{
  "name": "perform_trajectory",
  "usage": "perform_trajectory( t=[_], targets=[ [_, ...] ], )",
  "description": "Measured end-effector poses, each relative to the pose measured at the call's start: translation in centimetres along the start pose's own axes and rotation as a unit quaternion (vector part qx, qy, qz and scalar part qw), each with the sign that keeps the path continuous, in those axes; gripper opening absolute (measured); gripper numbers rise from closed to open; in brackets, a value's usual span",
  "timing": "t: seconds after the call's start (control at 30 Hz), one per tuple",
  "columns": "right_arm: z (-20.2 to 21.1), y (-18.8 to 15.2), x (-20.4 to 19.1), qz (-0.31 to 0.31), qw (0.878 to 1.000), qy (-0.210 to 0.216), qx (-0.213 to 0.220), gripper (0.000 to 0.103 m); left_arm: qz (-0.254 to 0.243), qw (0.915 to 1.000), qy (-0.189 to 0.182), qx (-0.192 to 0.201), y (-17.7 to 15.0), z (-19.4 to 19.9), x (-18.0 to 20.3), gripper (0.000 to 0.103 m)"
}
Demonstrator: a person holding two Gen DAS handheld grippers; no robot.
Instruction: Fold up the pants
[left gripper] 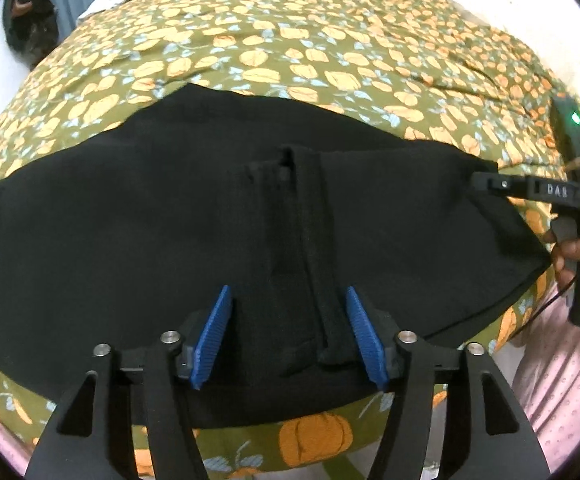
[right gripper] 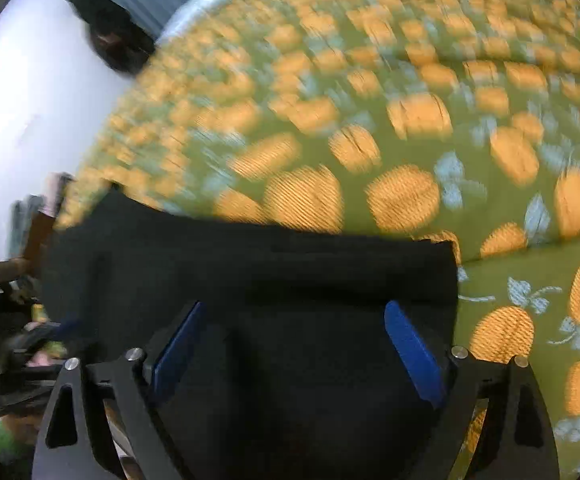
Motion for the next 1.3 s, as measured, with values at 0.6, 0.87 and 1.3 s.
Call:
perform_trajectory(
  t=[0.6,0.87,1.3],
  targets=[
    [3.2,-8.1,-4.6,0.002,0.996,-0.066,0.066,0.091,0.059,0.9967,0.055,0.001,-2.1,1.2,-4.7,0.082],
    [3.9,-9.7,-5.8,0.005,0.993,-0.07,0.098,0.091,0.081,0.9929,0.087,-0.006,-2.5,1.0,-6.5,0.082],
    [3.8,-9.4,-7.4,0.039,0.99,-0.078,0.107,0.091,0.076,0.9902,0.117,-0.011,-3.0,1.0,-6.8,0.083]
  ],
)
Point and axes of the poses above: each gripper's, at about its wrist camera, not at the fingertips, and z roughly against the way its jaws point, x to its right, y to its top, the point moved 6 cm from there along -z, roughly the way its jaws point, and after that the axes turned 11 degrees about -x, right-handed, at the moved point
